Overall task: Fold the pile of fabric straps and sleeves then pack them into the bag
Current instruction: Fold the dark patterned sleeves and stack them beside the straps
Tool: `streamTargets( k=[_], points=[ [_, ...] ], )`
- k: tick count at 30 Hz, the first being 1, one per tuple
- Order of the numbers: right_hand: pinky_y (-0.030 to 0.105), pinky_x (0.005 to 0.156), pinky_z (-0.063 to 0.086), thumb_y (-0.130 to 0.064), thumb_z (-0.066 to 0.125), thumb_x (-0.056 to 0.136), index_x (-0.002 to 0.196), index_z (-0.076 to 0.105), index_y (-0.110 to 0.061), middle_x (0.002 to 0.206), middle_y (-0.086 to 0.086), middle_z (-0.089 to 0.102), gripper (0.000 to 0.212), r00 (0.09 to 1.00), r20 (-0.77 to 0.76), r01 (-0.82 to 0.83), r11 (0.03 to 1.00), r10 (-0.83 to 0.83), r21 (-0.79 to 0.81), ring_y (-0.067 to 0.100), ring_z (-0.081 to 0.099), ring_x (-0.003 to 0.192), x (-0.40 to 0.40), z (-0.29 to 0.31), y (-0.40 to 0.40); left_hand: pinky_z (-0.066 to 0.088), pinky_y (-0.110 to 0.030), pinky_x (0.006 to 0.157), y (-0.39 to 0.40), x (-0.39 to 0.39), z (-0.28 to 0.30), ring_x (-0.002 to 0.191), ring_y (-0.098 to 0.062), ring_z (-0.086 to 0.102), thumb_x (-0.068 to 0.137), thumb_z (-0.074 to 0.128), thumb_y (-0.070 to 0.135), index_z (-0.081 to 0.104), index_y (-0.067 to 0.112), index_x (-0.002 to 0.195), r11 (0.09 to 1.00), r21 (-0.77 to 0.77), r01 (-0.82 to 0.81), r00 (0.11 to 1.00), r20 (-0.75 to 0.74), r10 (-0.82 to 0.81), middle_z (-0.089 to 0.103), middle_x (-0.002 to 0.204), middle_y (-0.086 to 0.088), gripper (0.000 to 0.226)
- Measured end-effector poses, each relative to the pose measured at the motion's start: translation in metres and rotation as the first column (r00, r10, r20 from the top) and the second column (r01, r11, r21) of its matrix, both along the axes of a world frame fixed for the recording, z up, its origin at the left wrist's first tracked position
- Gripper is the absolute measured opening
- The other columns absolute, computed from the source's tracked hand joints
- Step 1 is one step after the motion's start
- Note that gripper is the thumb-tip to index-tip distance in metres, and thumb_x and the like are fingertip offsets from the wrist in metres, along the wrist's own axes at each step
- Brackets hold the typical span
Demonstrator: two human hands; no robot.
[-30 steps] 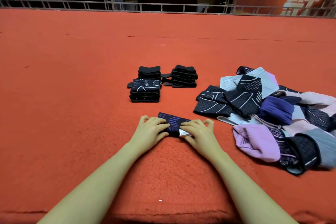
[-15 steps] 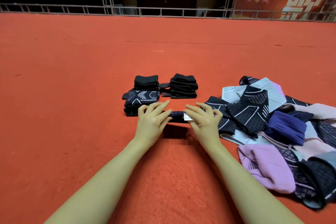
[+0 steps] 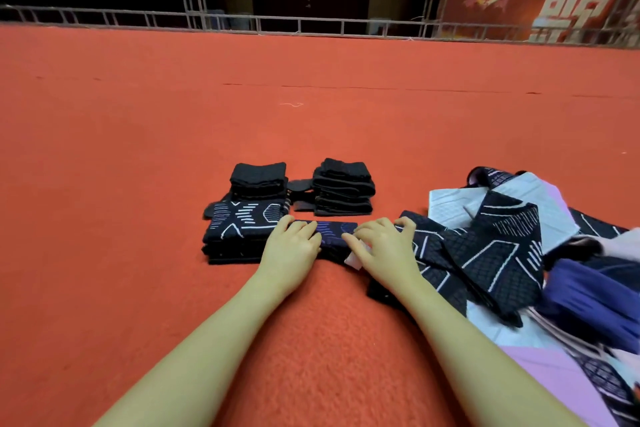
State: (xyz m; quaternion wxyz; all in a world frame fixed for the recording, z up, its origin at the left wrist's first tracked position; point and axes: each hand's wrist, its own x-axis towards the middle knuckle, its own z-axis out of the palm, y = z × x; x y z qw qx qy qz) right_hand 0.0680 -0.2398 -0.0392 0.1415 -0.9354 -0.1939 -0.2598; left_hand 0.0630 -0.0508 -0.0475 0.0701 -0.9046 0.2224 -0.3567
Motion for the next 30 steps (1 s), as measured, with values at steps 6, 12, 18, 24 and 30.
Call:
streamTargets(
  k=[6,12,18,24,30],
  points=[
    [0.044,0.105,0.004,-0.073,-0.001,0.07,0.149,0.028,-0.029,0.157,-0.008,0.023,0.095,0.979,-0.205,-0.074,0.951,0.011,-0.301,0.012,0.024,0.142,-0.002,-0.009,0.001,0.035,-0.036,0.086,0.002,-0.007,-0.007,0.07,-0.022,0.068,0.064,0.075,0.022,0.073,0.012,0.073,1.0,-0.01,0.005,1.0,-0.007,-0.005,0.072,0.081,-0.006,0.014],
    [0.05,0.101,0.026,-0.063,0.021,0.079,0.125,0.062,-0.027,0.135,-0.001,0.057,0.071,0.99,-0.133,-0.085,0.932,0.04,-0.353,0.018,0.057,0.119,0.008,-0.008,0.004,0.036,-0.036,0.089,-0.003,-0.007,-0.006,0.066,-0.021,0.066,0.079,0.059,0.027,0.071,0.012,0.073,0.997,-0.041,-0.058,0.997,-0.063,0.055,0.069,0.074,-0.003,0.019],
    [0.042,0.092,0.025,-0.05,0.038,0.082,0.099,0.074,-0.026,0.107,-0.003,0.071,0.046,0.995,-0.057,-0.094,0.942,0.08,-0.321,0.017,0.068,0.096,0.023,-0.003,0.002,0.038,-0.037,0.088,-0.009,0.0,-0.006,0.071,-0.023,0.067,0.082,0.047,0.023,0.071,0.008,0.076,0.996,-0.049,-0.073,0.996,-0.06,0.07,0.07,0.078,-0.007,0.029],
    [0.042,0.094,0.024,-0.049,0.046,0.082,0.101,0.073,-0.025,0.108,-0.006,0.071,0.041,0.975,0.023,-0.207,0.943,0.22,-0.261,0.016,0.068,0.098,0.02,-0.016,-0.003,0.052,-0.031,0.072,-0.008,-0.009,-0.016,0.075,-0.023,0.07,0.082,0.046,0.025,0.075,0.008,0.083,0.999,-0.011,-0.038,0.994,-0.104,0.037,0.073,0.085,-0.009,0.033],
    [0.042,0.097,0.025,-0.03,0.059,0.084,0.087,0.073,-0.023,0.095,-0.009,0.072,0.016,0.918,0.224,-0.26,0.923,0.328,-0.283,0.016,0.068,0.091,0.027,-0.01,-0.002,0.056,-0.032,0.075,-0.011,-0.013,-0.018,0.085,-0.025,0.071,0.086,0.041,0.038,0.076,0.01,0.094,0.988,-0.049,-0.148,0.928,-0.353,0.121,0.073,0.093,-0.012,0.045]
  ],
)
